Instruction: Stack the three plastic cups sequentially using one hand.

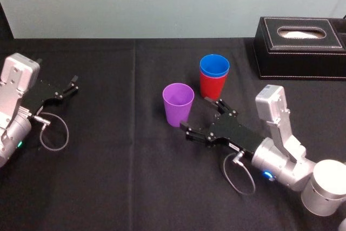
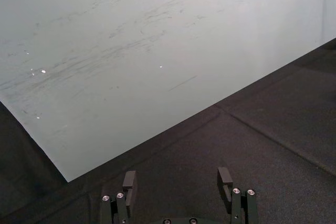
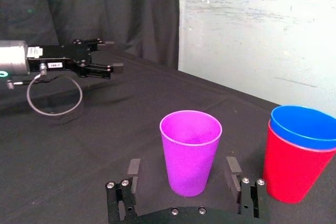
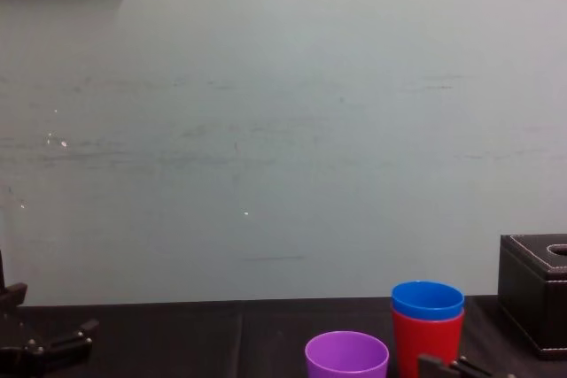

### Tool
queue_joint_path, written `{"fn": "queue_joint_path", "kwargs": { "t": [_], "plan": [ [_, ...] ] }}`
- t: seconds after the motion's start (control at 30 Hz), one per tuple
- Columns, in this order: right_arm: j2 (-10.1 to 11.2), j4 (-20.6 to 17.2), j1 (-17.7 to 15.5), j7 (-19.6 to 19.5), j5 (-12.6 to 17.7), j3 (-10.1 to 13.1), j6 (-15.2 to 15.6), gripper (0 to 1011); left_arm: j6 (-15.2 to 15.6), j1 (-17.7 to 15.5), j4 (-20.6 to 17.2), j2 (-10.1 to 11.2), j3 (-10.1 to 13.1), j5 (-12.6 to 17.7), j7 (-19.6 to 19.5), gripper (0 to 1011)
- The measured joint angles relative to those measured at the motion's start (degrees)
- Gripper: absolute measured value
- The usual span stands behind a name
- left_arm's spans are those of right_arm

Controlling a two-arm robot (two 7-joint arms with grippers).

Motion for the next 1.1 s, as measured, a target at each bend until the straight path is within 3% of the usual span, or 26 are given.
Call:
{"fn": "queue_joint_path", "kwargs": {
  "t": [0.6,1.1],
  "plan": [
    [-5.2,7.1,6.5,-1.4,-3.6,-1.7,0.1,1002,0.0,0.0,0.0,0.0,0.0,0.0,0.0,1005],
    [-7.5,10.4,8.8,-1.6,-4.4,-2.2,0.4,1003,0.0,0.0,0.0,0.0,0.0,0.0,0.0,1005]
  ]
}}
